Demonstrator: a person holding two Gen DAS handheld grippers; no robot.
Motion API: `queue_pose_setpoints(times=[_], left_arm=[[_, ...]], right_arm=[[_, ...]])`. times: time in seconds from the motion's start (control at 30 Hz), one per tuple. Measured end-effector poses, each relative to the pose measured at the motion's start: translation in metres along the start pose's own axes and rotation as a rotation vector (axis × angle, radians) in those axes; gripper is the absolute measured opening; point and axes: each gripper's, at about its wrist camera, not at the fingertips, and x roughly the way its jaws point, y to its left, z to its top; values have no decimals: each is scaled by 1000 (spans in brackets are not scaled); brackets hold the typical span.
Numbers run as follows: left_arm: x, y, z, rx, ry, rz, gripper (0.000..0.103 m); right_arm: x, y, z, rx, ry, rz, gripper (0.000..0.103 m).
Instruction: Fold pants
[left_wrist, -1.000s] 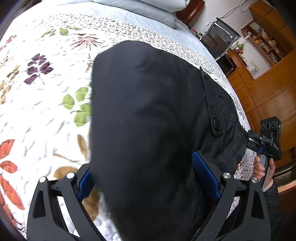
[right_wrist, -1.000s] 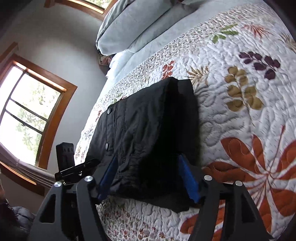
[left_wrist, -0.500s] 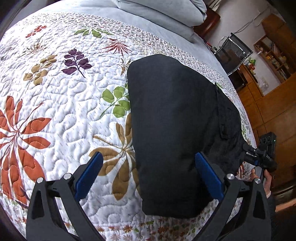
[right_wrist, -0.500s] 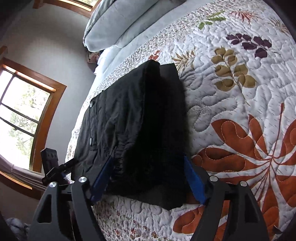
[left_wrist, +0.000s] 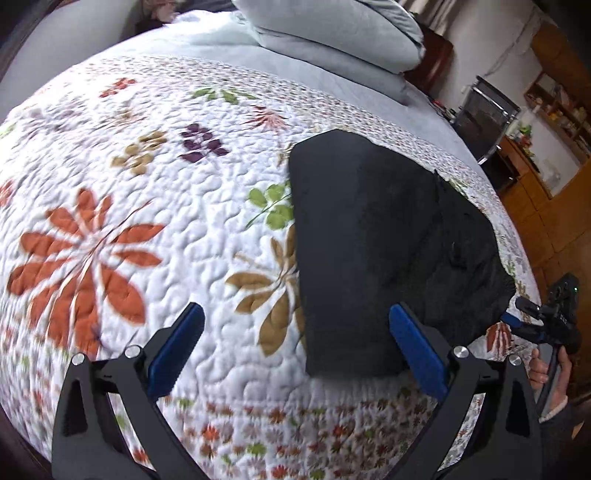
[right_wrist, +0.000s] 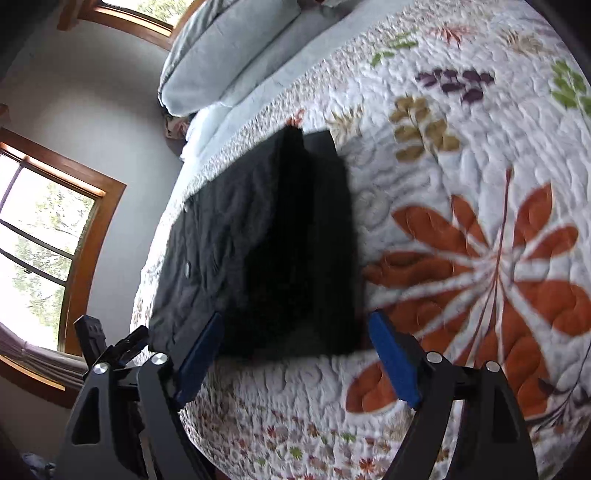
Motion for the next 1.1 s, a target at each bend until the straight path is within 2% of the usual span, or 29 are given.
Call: queue_pose_setpoints(times=[0.13, 0.23, 0.4, 0.53, 0.73, 0.8, 0.87, 0.93, 0.97, 1.1], left_arm=[[-4, 4, -15, -54, -18, 0, 100], [1, 6, -13, -87, -18, -22, 101], [12, 2, 0, -57, -18, 2, 101], [-3, -5, 1, -19, -53, 48, 100], [-39, -16, -16, -43, -150, 50, 100], [-46, -27, -20, -22, -160, 52, 100], [-54, -40, -23, 11, -164, 36, 100], [-64, -51, -27, 37, -170, 25, 100], [-69, -56, -28, 47, -172, 24, 100], [-84, -64, -33, 61, -182, 27, 100]], right_arm=[[11, -3, -10, 10, 28, 9, 83], [19, -2, -13, 18, 26, 35, 80], [26, 4, -14, -7, 43, 2, 79], [16, 11, -17, -2, 22, -6, 79], [-13, 32, -35, -79, -46, -89, 79], [-21, 48, -44, -125, -74, -160, 79], [-28, 64, -52, -187, -95, -252, 82], [-36, 80, -61, -241, -116, -320, 91], [-42, 90, -66, -275, -134, -345, 91], [-60, 108, -82, -325, -161, -370, 95]])
